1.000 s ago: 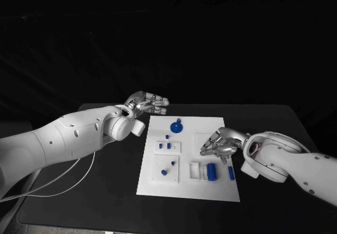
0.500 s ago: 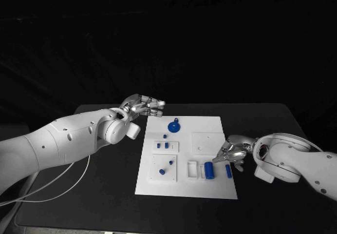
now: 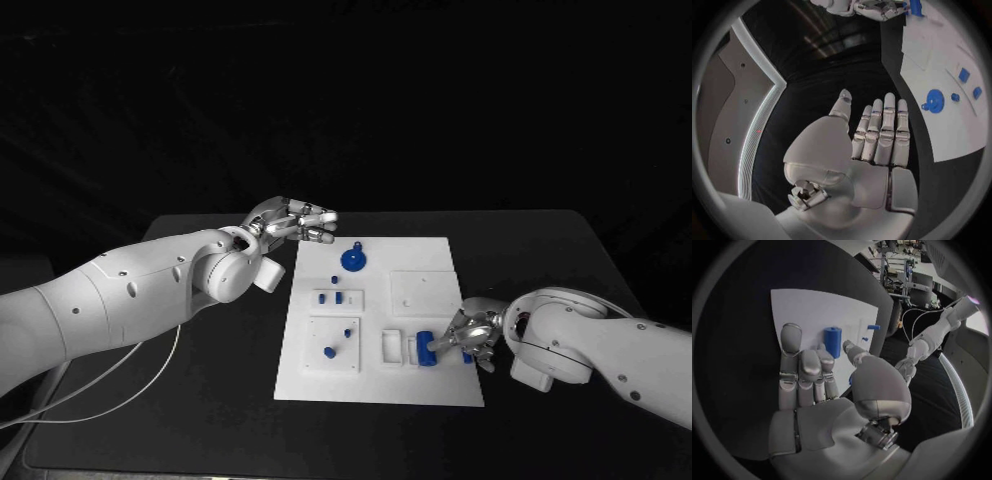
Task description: Assemble the parts on the task board
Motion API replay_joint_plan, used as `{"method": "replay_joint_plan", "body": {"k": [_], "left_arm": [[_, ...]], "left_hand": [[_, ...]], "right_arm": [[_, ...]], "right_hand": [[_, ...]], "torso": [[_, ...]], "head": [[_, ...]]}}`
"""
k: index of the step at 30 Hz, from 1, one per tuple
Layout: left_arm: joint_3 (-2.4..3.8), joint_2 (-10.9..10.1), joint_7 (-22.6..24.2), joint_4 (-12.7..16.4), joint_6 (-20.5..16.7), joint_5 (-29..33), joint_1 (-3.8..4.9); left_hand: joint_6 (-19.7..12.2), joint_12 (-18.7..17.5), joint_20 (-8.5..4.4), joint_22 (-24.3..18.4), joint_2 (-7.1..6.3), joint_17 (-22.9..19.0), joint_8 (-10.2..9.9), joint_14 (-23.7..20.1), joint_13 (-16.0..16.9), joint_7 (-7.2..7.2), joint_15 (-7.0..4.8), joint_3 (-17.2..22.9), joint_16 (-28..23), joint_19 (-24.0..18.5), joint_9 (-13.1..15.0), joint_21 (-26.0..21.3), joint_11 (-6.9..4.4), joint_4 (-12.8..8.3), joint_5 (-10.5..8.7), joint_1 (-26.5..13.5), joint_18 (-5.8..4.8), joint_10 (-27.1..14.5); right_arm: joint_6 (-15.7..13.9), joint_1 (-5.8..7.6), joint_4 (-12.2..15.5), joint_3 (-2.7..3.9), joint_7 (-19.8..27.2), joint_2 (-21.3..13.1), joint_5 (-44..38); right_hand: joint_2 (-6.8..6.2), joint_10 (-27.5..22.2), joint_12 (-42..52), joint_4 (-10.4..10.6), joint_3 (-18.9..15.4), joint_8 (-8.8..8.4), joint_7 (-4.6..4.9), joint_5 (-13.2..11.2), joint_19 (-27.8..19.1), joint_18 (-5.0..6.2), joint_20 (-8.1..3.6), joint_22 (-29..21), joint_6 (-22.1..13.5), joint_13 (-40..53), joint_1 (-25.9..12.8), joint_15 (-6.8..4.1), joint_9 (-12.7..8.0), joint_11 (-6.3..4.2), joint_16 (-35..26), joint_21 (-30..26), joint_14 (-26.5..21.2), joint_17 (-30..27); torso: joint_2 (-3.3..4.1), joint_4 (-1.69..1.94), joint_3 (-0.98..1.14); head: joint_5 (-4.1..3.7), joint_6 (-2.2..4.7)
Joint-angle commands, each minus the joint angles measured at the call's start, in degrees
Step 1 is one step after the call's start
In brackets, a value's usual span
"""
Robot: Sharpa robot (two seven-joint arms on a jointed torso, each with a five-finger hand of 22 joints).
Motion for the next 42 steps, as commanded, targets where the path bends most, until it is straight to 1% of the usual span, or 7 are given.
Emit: {"method": "replay_joint_plan", "body": {"k": [1, 19, 22, 26, 28, 30, 42], "left_arm": [[0.04, 0.0, 1.8, 0.4, 2.7, -0.2, -0.04], [0.05, -0.1, 1.3, 0.8, 3.4, -0.2, -0.06], [0.05, -0.1, 1.1, 0.7, 3.5, -0.2, -0.05], [0.05, -0.1, 0.8, 0.6, 3.6, -0.3, -0.05], [0.05, -0.1, 0.6, 0.5, 3.7, -0.3, -0.05], [0.05, -0.2, 0.5, 0.5, 3.8, -0.3, -0.05], [0.04, -0.1, 0.2, 0.4, 3.9, -1.0, -0.04]], "left_hand": [[0.3, -0.3, 0.02, 0.1, 0.18, -0.2, -0.1, -0.2, 0.0, 0.01, 0.1, -0.6, -0.2, -0.4, 0.0, 0.2, 0.09, 0.2, -0.03, -0.3, -0.84, -0.1], [-1.9, -0.2, 0.58, 0.2, -0.83, -1.0, 0.0, -2.4, 0.0, 0.74, 0.88, -0.5, -0.3, -0.9, 0.1, 0.6, 0.88, 0.9, -0.27, -1.5, -0.38, -2.3], [-2.0, -0.2, 0.59, 0.2, -0.84, -1.0, 0.0, -2.4, 0.0, 0.75, 0.89, -0.5, -0.3, -1.0, 0.1, 0.6, 0.9, 1.0, -0.28, -1.5, -0.42, -2.3], [-2.1, -0.2, 0.6, 0.2, -0.88, -1.1, 0.1, -2.5, 0.0, 0.79, 0.92, -0.4, -0.3, -1.1, 0.1, 0.6, 0.93, 0.9, -0.29, -1.4, -0.46, -2.4], [-2.1, -0.2, 0.61, 0.2, -0.88, -1.1, 0.1, -2.5, 0.0, 0.78, 0.92, -0.4, -0.3, -1.1, 0.1, 0.6, 0.93, 1.0, -0.3, -1.4, -0.47, -2.4], [-2.1, -0.2, 0.61, 0.2, -0.88, -1.1, 0.1, -2.5, 0.0, 0.78, 0.92, -0.4, -0.3, -1.1, 0.1, 0.6, 0.93, 1.0, -0.3, -1.4, -0.47, -2.4], [-2.2, -0.2, 0.69, 0.2, -0.94, -1.1, 0.1, -2.8, 0.0, 0.85, 1.02, -0.3, -0.3, -1.3, 0.1, 0.6, 1.03, 1.1, -0.31, -1.4, -0.46, -2.7]], "right_arm": [[-0.8, -0.42, -0.5, -0.18, -3.3, 0.7, -0.9], [-3.3, -2.07, -3.6, -0.73, -3.4, 4.4, -0.4], [-3.7, -2.27, -3.9, -0.84, -3.5, 4.8, -0.5], [-4.0, -2.58, -4.1, -1.05, -3.8, 5.2, -0.5], [-4.0, -2.67, -4.2, -1.13, -3.9, 5.3, -0.5], [-4.2, -2.72, -4.2, -1.19, -3.9, 5.3, -0.5], [-7.7, -2.81, -3.1, -1.3, -3.7, 4.6, -0.3]], "right_hand": [[-0.46, 0.3, -0.3, 0.3, 0.6, -0.2, -0.04, -0.2, 0.2, 0.56, 0.21, 0.1, -0.3, 0.1, -0.3, 0.19, -0.1, 0.1, 0.2, -0.2, 0.2, 0.1], [-0.23, 0.3, -0.5, -0.6, 1.1, -0.18, 0.07, -0.1, 0.4, 0.56, 0.27, 1.0, -0.6, 0.4, -0.5, 0.23, -0.2, 0.17, 0.1, -0.6, 0.2, 0.1], [1.0, 0.3, -0.4, -2.1, 1.0, -0.2, 0.11, 0.0, 0.5, 0.58, 0.3, 1.4, -0.5, 0.5, -0.5, 0.25, -0.2, 0.19, 0.1, -0.8, 0.3, 0.2], [5.11, 0.3, -0.3, -7.0, 1.4, -0.25, 0.09, -0.2, 0.5, 0.39, 0.21, 1.9, 0.5, 0.7, 1.2, 0.14, -0.4, 0.01, 0.1, -0.8, 0.3, 0.2], [5.39, 0.2, -0.4, -7.4, 1.3, -0.22, -0.13, -0.2, 0.5, 0.36, 0.22, 1.9, 0.4, 0.7, 0.9, 0.2, -0.5, -0.02, 0.1, -0.8, 0.3, 0.2], [6.73, 0.3, -0.5, -9.9, 0.9, -0.26, -0.19, -0.1, 0.6, 0.28, 0.22, 2.4, 0.7, 0.7, -0.2, 0.19, -0.9, -0.06, 0.1, -1.0, 0.3, 0.1], [7.54, 0.1, -1.1, -12.2, 2.9, -0.16, -1.03, 2.0, 0.9, -0.01, -0.06, 3.5, 3.1, 0.4, -0.8, -0.15, -1.0, -0.63, -0.2, -1.1, 0.3, -0.2]], "torso": [[0.04, -0.02, -0.03], [0.04, -0.05, 0.07], [0.02, -0.04, 0.05], [-0.03, -0.12, 0.06], [-0.03, -0.15, 0.06], [-0.03, -0.18, 0.05], [-0.05, -0.12, 0.02]], "head": [[-0.12, -0.06], [0.05, -0.47], [0.11, -0.54], [0.11, -0.63], [0.15, -0.63], [0.12, -0.64], [-0.02, -0.6]]}}
